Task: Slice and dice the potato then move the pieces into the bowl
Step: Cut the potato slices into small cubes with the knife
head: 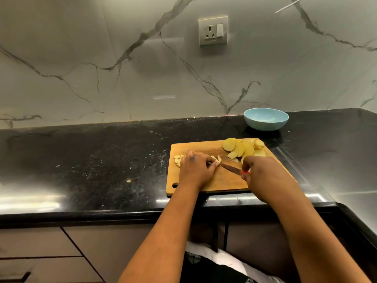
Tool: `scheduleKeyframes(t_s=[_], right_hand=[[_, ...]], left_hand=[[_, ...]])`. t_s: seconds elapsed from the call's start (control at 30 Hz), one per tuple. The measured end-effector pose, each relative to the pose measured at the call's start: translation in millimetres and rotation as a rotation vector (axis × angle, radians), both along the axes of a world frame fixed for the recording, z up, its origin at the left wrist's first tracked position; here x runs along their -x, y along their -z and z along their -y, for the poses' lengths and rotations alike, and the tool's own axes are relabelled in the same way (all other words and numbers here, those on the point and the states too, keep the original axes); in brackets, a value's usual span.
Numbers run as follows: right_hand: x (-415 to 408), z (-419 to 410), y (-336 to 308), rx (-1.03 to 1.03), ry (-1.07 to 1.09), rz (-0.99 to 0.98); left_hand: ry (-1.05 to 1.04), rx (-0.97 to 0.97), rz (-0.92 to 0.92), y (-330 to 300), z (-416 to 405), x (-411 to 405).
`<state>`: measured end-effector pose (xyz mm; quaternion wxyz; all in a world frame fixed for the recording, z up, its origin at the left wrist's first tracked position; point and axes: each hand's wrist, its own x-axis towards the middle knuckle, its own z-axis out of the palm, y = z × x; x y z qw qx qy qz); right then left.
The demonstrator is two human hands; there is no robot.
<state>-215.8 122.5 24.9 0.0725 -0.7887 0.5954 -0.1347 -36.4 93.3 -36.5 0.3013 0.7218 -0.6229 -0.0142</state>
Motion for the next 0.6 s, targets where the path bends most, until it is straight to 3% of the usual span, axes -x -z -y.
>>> scheduleKeyframes(t_s=[0.17,0.37,0.6], right_hand=[[-12.8,6.2,5.3,0.134,-0.015,0.201],[-28.3,3.6,16.3,0.128,-0.001,0.050],[-42.5,-6.7,24.1,0.197,0.016,0.034]], left_hand=[[-0.014,0.002,0.029,-2.1,-4.7,3.3],[-0.012,-0.012,0.049,-3.2,-5.9,4.7],[-0.010,-0.006,0.059,-3.8,-6.0,5.6]])
